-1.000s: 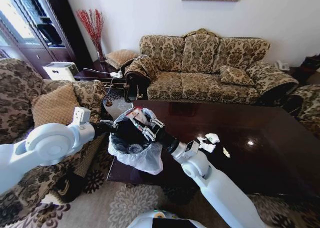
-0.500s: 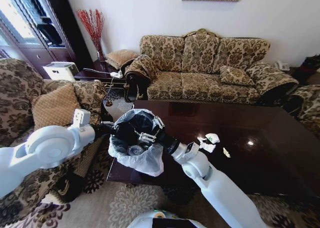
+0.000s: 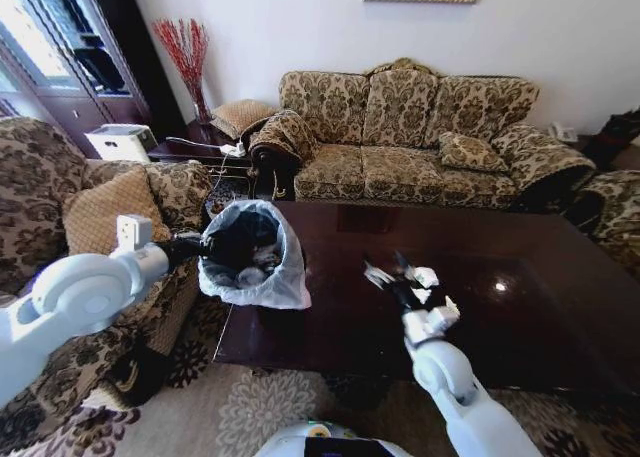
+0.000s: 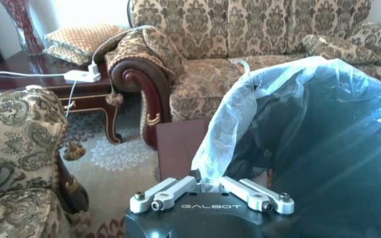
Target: Move to the front of the table and place the trash on the table into the trash bin.
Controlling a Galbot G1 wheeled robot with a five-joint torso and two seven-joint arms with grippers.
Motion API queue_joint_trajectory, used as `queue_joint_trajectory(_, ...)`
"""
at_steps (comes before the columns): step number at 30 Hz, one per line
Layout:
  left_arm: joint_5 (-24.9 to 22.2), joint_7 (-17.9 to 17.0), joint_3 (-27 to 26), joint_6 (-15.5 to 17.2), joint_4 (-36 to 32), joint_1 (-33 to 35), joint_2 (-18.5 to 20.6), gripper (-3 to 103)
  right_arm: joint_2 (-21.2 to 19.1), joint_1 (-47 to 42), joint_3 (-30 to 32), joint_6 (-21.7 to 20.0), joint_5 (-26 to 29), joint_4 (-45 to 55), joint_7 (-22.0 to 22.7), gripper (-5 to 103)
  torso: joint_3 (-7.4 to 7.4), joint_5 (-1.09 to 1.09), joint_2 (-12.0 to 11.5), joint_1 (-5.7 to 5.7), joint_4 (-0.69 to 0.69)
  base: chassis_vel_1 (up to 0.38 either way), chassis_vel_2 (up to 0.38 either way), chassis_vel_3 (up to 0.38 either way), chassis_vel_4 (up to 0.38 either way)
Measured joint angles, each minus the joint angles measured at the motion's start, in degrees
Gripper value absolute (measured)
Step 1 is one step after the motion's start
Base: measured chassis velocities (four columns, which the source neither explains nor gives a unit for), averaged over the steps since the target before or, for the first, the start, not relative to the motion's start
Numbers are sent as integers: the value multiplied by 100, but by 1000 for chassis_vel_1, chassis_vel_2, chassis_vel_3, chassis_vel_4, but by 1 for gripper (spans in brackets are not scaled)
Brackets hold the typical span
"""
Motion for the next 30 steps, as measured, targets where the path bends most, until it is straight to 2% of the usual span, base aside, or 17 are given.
queue_joint_trajectory(2,67,35,63,-9,-8,11,-68,0,-41,166,152,150,67,-494,-230,100,0,-1,0,0,1,-80,-89,85,62)
queue_joint_trajectory(5,96,66,75,-19,-5,12,-91,0,-48,284,126,134,118,-728,-322,100,1,-1,0,1,3,-112,-116,124,131)
queue_joint_trajectory(7,104,86,74,-26,1,10,-97,0,-34,327,53,82,118,-838,-284,100,1,-1,0,1,3,-149,-168,201,178)
queue_joint_trajectory(10,105,119,65,-28,21,9,-97,0,79,346,-144,-150,63,-976,59,100,1,-1,0,2,1,-223,-198,234,226)
queue_joint_trajectory(15,110,143,78,-37,32,6,-89,0,179,393,-293,-255,66,-1133,185,100,1,2,0,0,1,-246,-231,253,257)
queue_joint_trajectory(20,127,192,125,-52,28,2,-61,0,282,497,-469,-344,68,-1397,42,100,2,5,-1,2,-4,-139,-198,138,144)
queue_joint_trajectory(24,128,206,126,-67,28,2,-32,0,378,585,-589,-313,37,-1587,-197,100,1,0,-1,1,-2,-17,-35,19,-1)
queue_joint_trajectory(26,128,206,126,-66,35,10,-26,0,466,634,-654,-267,12,-1608,-322,100,1,-9,-1,1,4,67,53,-11,-21)
queue_joint_trajectory(28,129,206,126,-67,35,16,-25,0,498,656,-692,-279,-10,-1608,-344,100,1,-7,0,1,8,74,49,-15,-26)
queue_joint_trajectory(30,131,207,129,-73,33,22,-25,0,560,749,-757,-348,-91,-1671,-354,100,1,-6,0,1,6,54,58,-21,-18)
